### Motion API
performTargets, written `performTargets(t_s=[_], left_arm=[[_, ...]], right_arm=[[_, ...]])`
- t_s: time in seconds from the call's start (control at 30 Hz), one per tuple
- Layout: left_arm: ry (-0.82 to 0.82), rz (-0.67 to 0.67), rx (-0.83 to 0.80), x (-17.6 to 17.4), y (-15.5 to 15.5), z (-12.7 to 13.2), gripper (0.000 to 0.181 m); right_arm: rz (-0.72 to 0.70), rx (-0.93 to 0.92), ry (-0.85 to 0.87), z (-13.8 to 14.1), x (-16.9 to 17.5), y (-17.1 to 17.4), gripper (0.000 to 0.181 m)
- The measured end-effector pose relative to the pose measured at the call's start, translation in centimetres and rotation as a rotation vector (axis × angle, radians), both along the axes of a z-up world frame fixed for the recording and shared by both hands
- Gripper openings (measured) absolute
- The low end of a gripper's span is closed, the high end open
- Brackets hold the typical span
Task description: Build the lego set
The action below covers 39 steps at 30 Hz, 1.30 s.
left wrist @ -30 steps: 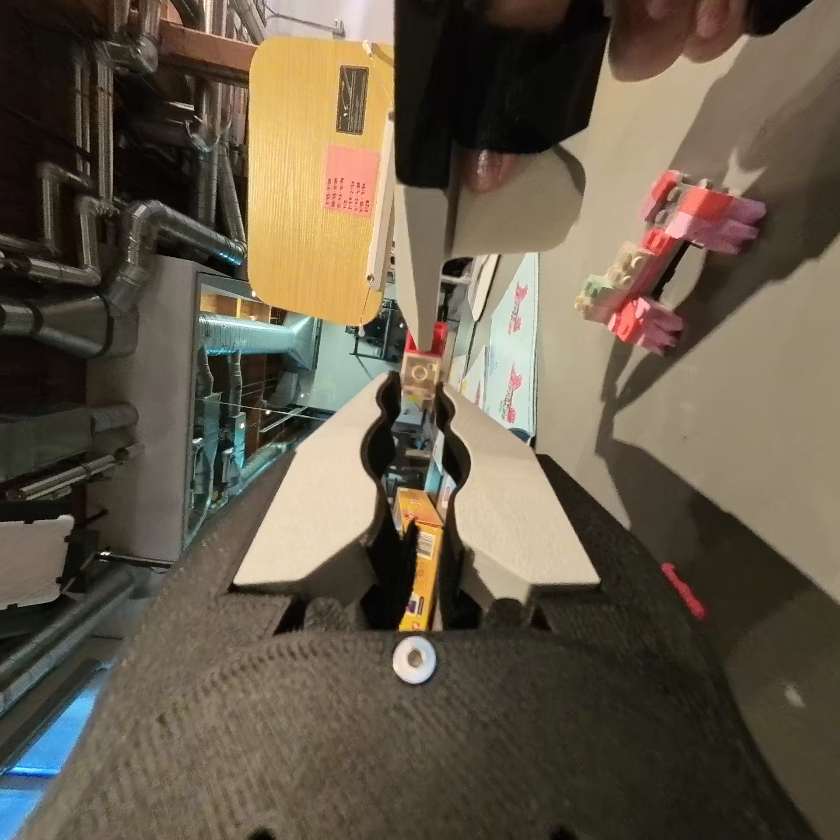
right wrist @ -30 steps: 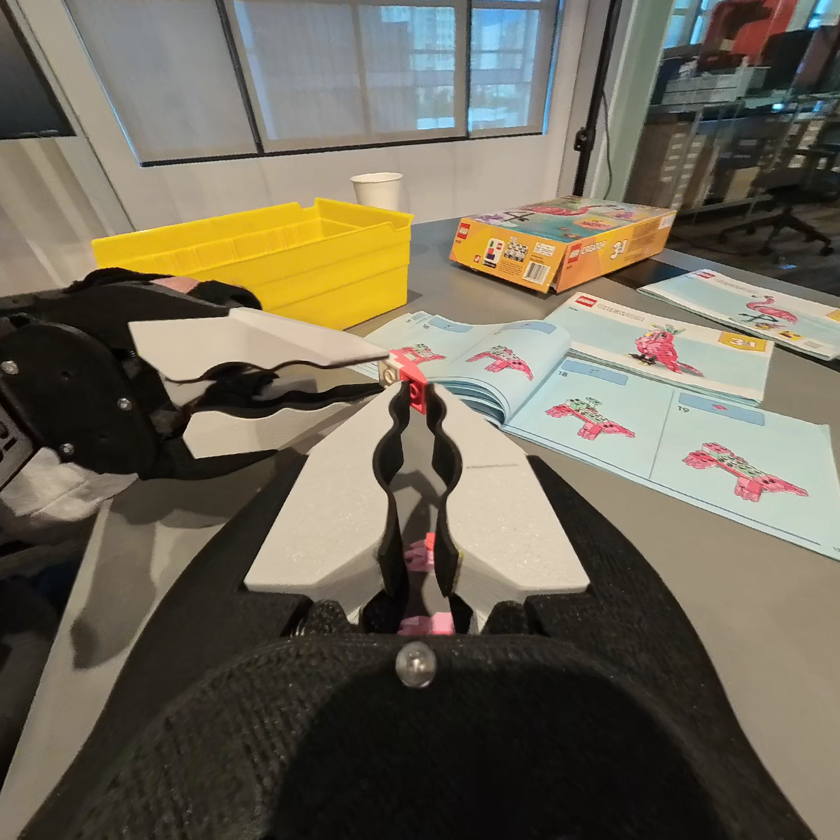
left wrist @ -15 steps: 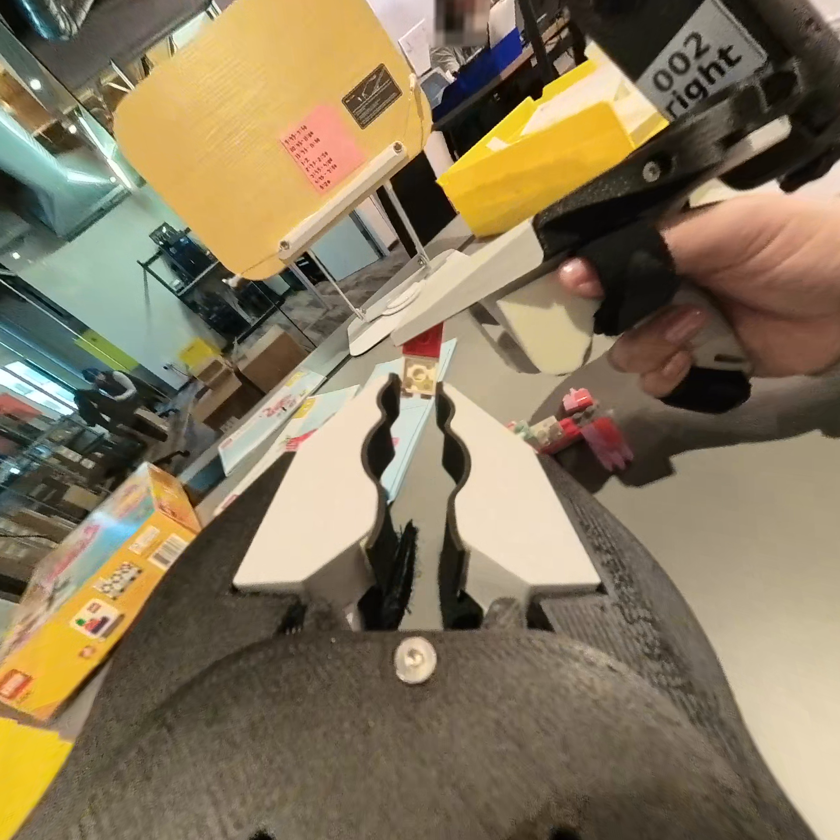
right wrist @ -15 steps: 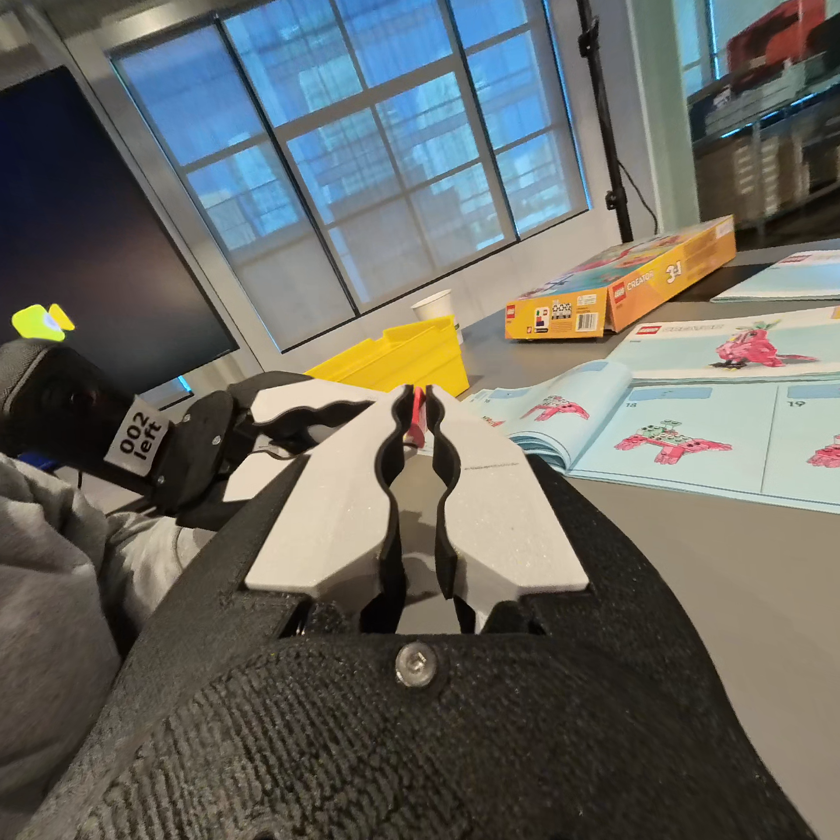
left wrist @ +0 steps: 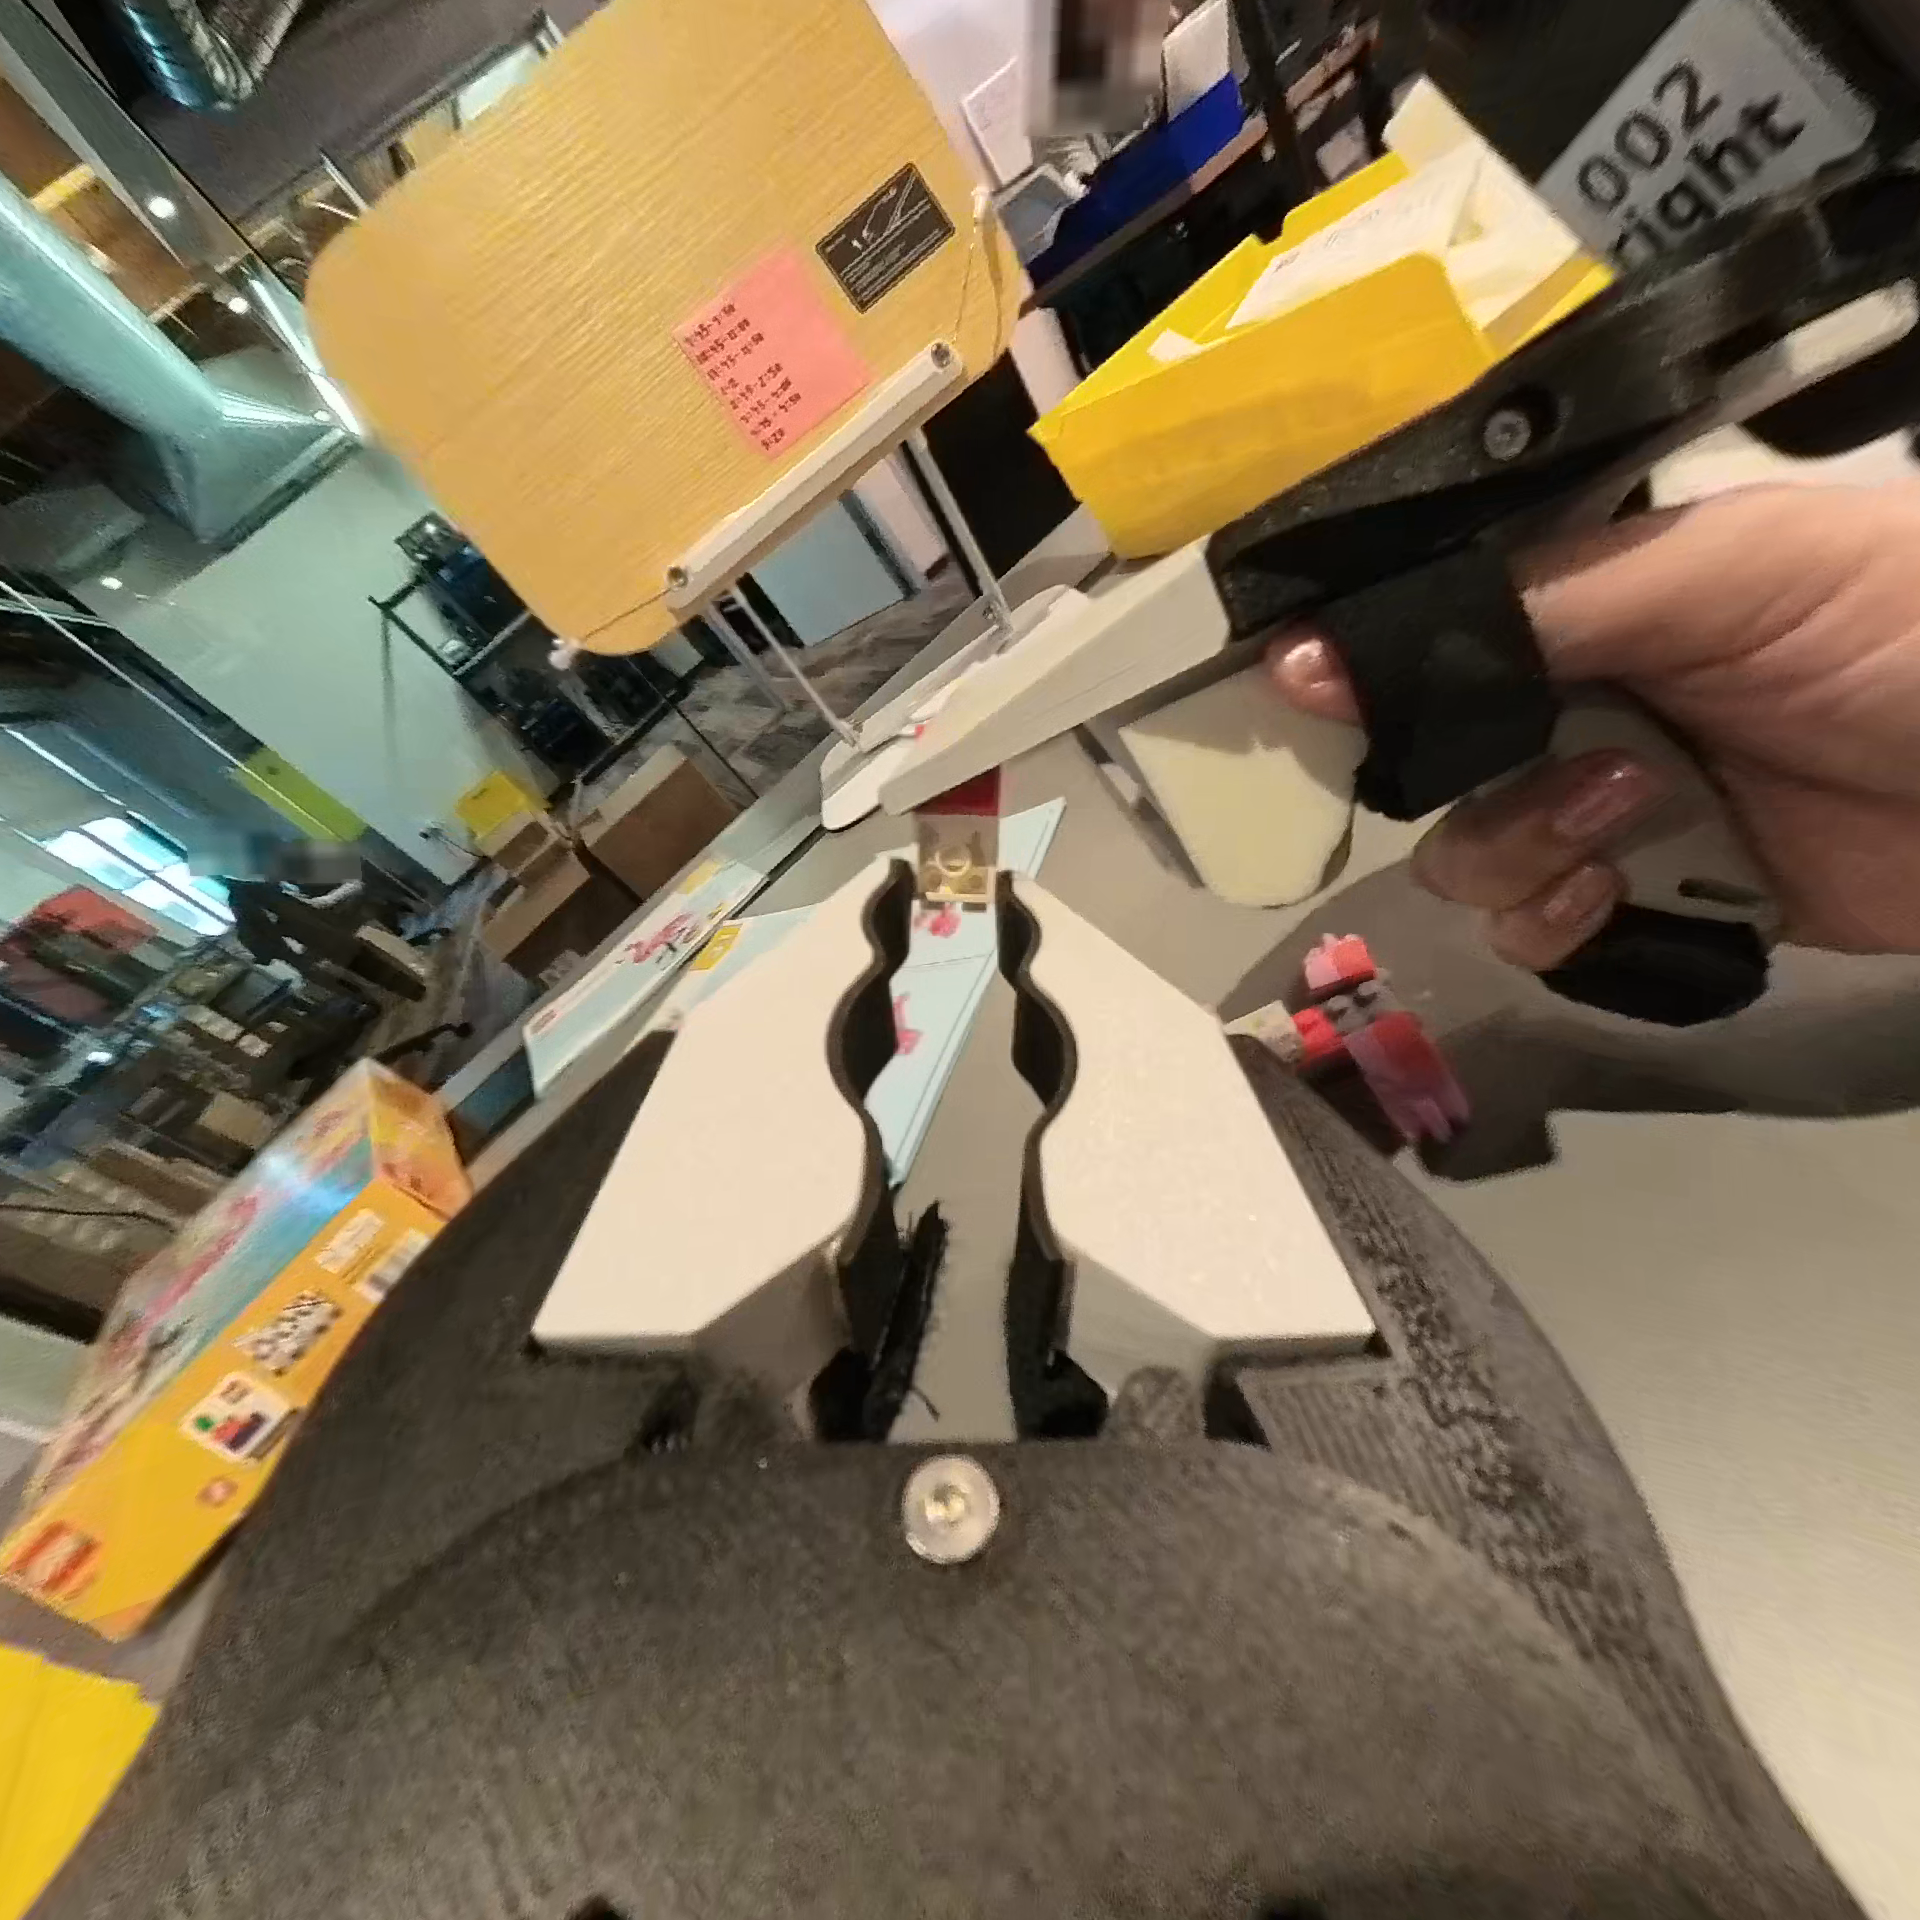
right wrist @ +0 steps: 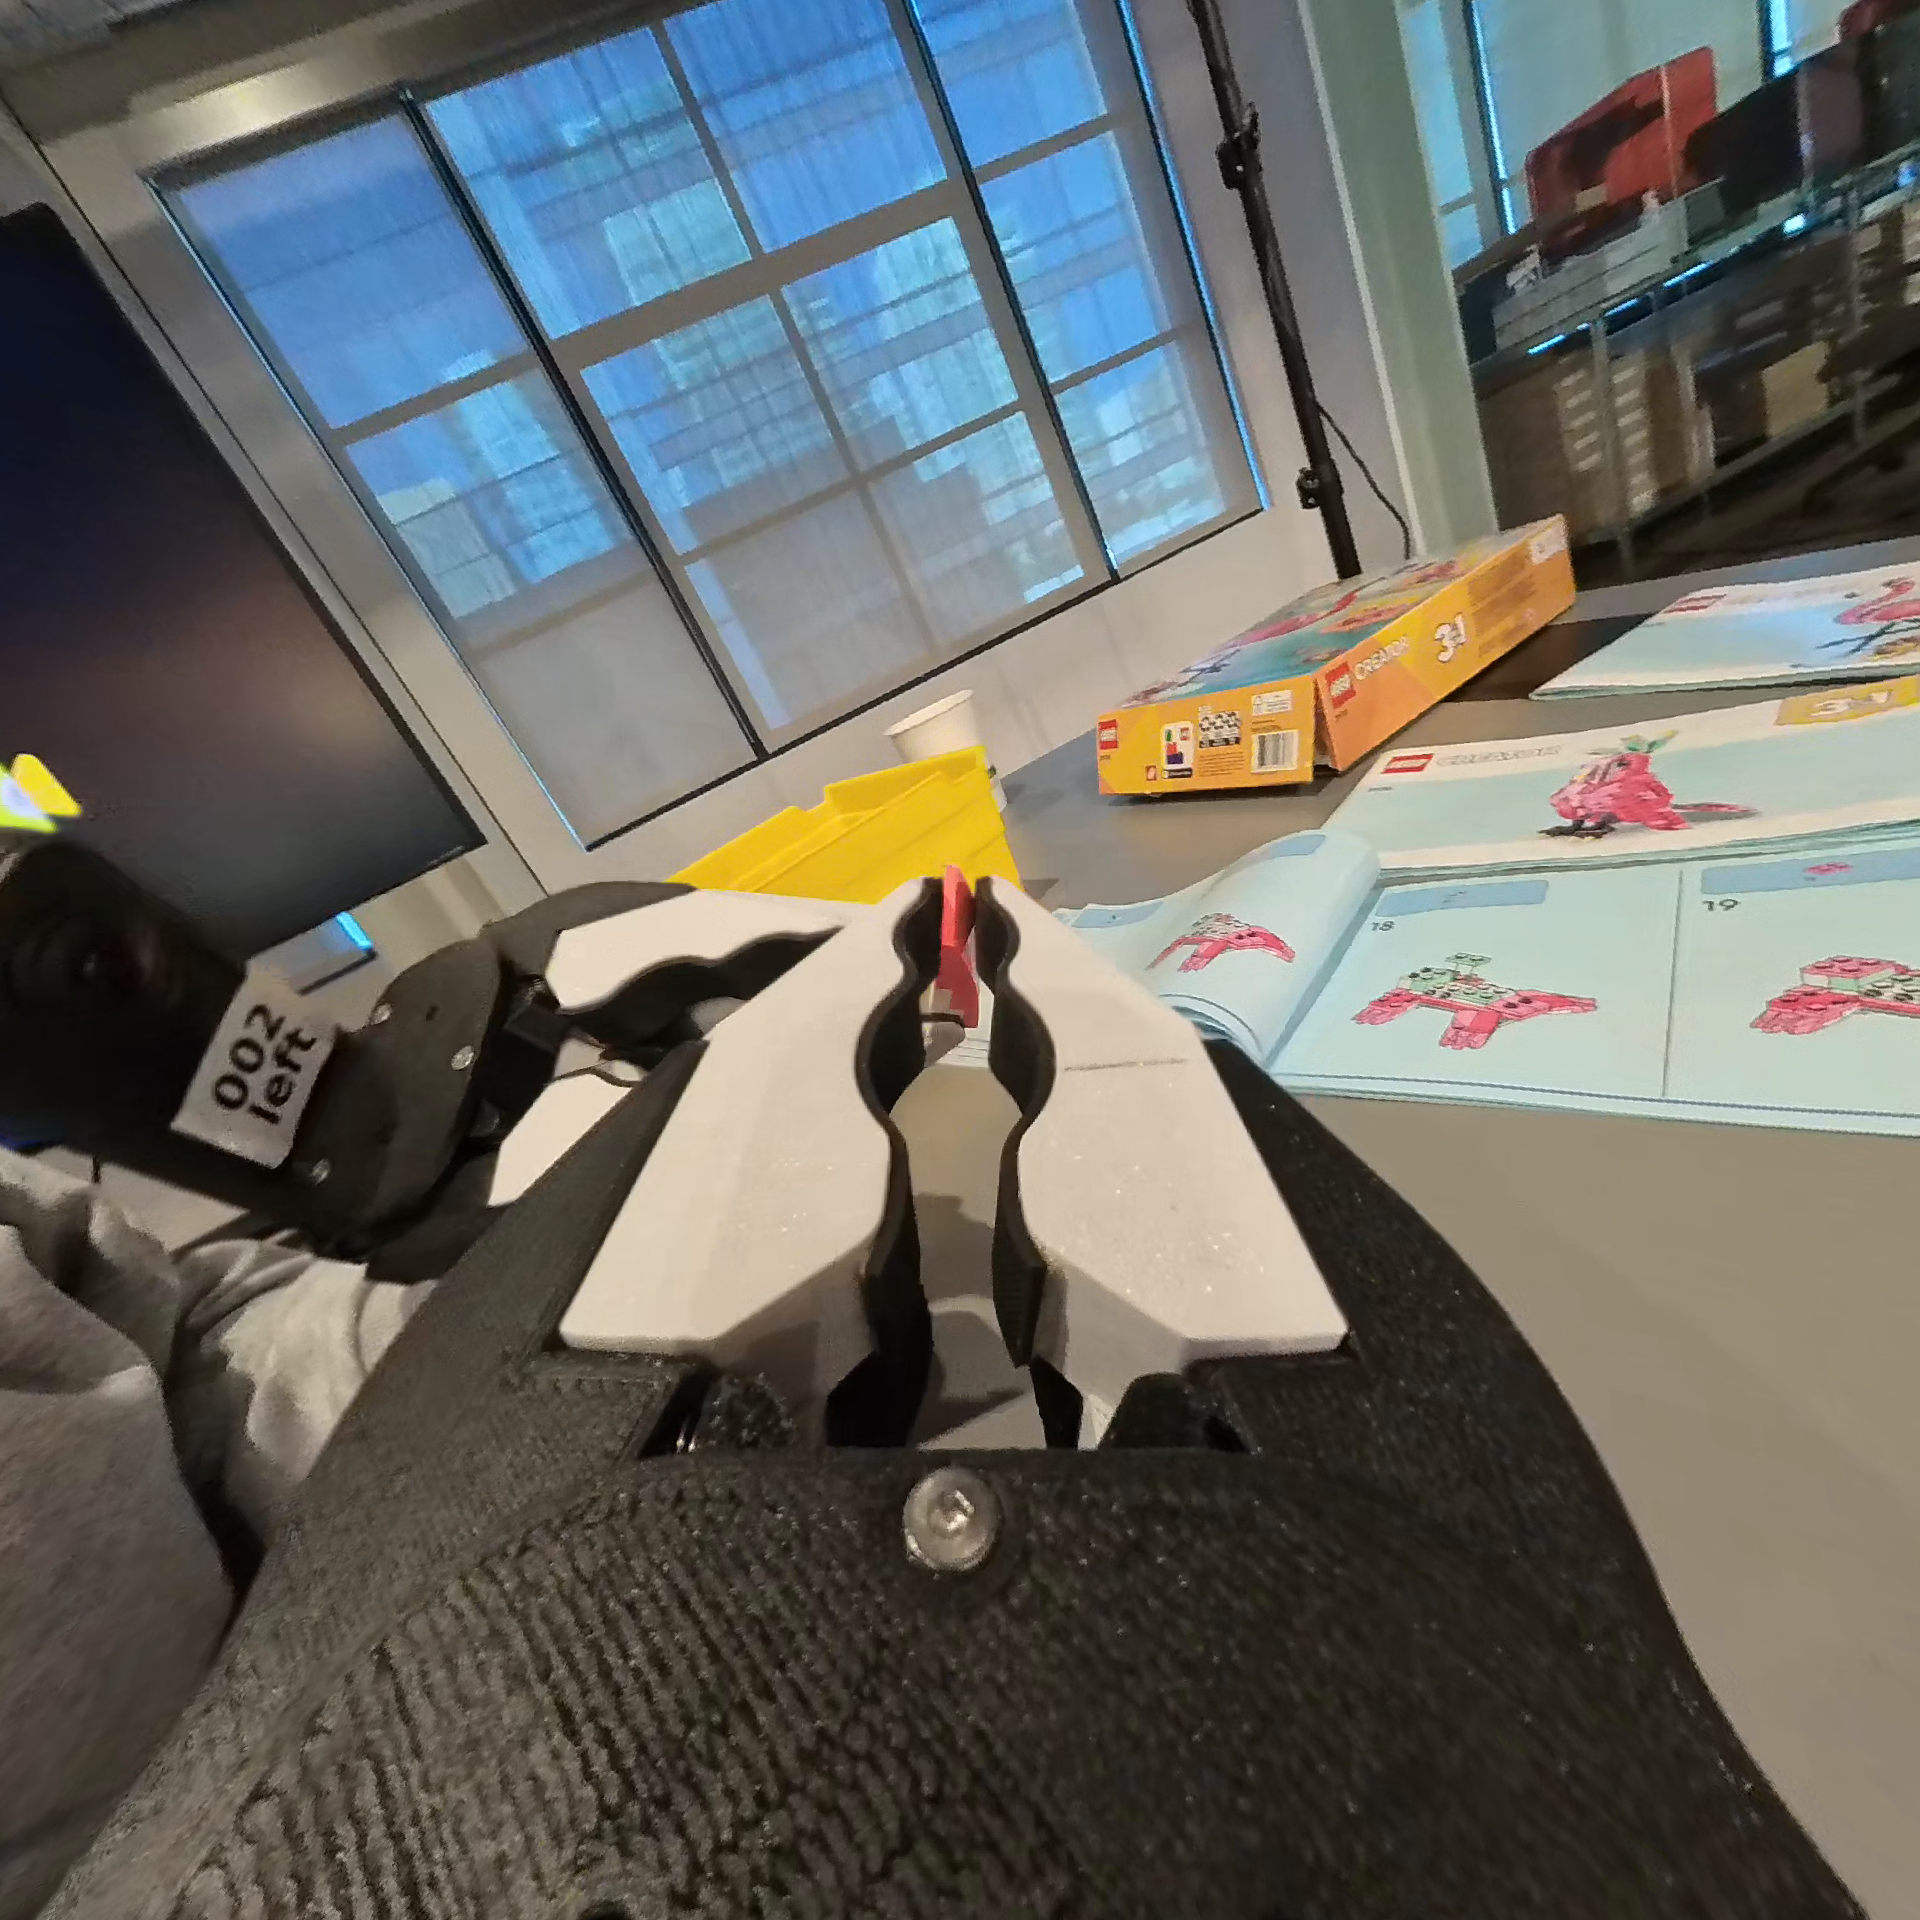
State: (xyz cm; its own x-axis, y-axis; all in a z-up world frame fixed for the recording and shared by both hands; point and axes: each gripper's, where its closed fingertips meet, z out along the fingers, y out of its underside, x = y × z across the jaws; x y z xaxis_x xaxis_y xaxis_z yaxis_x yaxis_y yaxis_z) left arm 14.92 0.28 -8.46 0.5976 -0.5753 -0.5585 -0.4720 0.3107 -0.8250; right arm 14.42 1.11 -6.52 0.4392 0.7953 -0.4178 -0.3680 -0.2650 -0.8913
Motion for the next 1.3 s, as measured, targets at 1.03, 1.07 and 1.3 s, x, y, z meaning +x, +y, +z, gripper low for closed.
performTargets(t_s=[1.03, 1.07, 1.3], left_arm=[[0.11, 0.043, -0.001, 0.3, 0.6, -1.4, 0.016], [0.112, 0.037, 0.005, 0.3, 0.5, -1.4, 0.016], [0.089, 0.012, 0.075, -0.2, -0.8, -0.9, 0.016]], right_arm=[[-0.138, 0.051, -0.171, -1.7, 0.9, 0.9, 0.004], [-0.137, 0.04, -0.158, -1.7, 1.0, 1.0, 0.003], [-0.159, -0.091, 0.032, -2.0, 6.2, 3.1, 0.0]])
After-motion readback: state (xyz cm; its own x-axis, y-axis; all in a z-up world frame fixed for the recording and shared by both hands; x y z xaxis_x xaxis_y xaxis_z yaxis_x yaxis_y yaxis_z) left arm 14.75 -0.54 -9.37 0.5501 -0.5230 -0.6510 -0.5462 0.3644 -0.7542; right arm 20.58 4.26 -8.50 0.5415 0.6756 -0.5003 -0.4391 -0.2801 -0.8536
